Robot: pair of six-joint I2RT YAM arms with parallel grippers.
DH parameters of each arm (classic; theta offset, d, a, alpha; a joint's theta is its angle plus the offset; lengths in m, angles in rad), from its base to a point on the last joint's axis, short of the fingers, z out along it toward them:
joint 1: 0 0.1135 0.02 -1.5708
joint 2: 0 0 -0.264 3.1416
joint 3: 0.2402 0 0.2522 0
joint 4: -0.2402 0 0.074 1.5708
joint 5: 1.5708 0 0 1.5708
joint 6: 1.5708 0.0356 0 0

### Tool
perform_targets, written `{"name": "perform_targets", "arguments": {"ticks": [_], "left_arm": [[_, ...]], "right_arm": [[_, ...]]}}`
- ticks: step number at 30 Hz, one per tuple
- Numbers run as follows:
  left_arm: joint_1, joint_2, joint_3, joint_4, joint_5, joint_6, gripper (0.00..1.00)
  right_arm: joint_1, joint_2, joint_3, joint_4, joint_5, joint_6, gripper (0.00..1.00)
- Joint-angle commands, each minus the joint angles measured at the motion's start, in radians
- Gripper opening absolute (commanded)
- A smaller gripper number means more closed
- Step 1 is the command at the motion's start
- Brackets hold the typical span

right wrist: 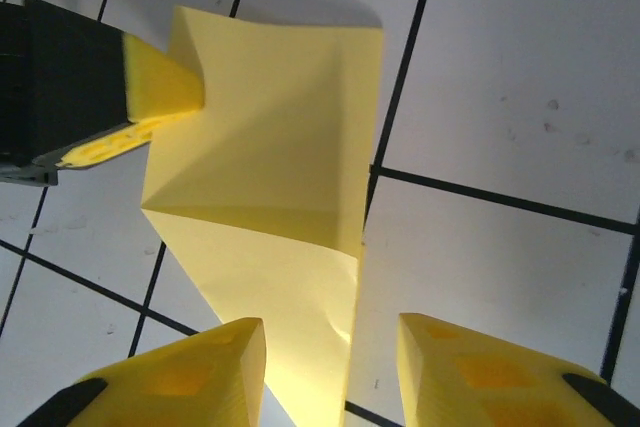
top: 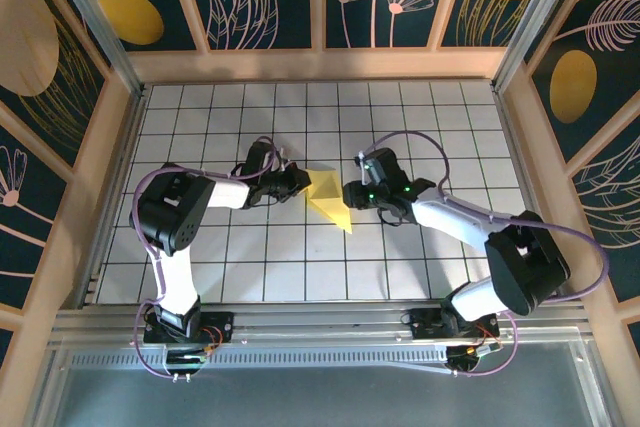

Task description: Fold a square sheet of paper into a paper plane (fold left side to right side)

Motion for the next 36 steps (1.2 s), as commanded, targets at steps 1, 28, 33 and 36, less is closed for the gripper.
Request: {"name": "perform_targets", "arguments": {"ticks": [1,28,33,36], "left_arm": [[-0.009,-0.041,0.007,-0.012,-0.012,-0.015,0.00],[-0.016,-0.064,0.021,-0.041,-0.015,-0.010,0.00],[-0.018,-0.064,0.021,-0.043,-0.015,-0.009,0.00],[-0.018,-0.065,0.021,-0.046,-0.014,-0.008,0.00]], "right_arm": [[0.105,0.000,0.067,-0.164,0.228,0.026,0.40],[0.413,0.422,0.281,-0.351,0.663,0.139,0.35],[0.413,0.431,0.279,-0.344,0.680,0.136,0.31],[0.413,0.437,0.280,-0.339,0.680,0.133,0.27]]}}
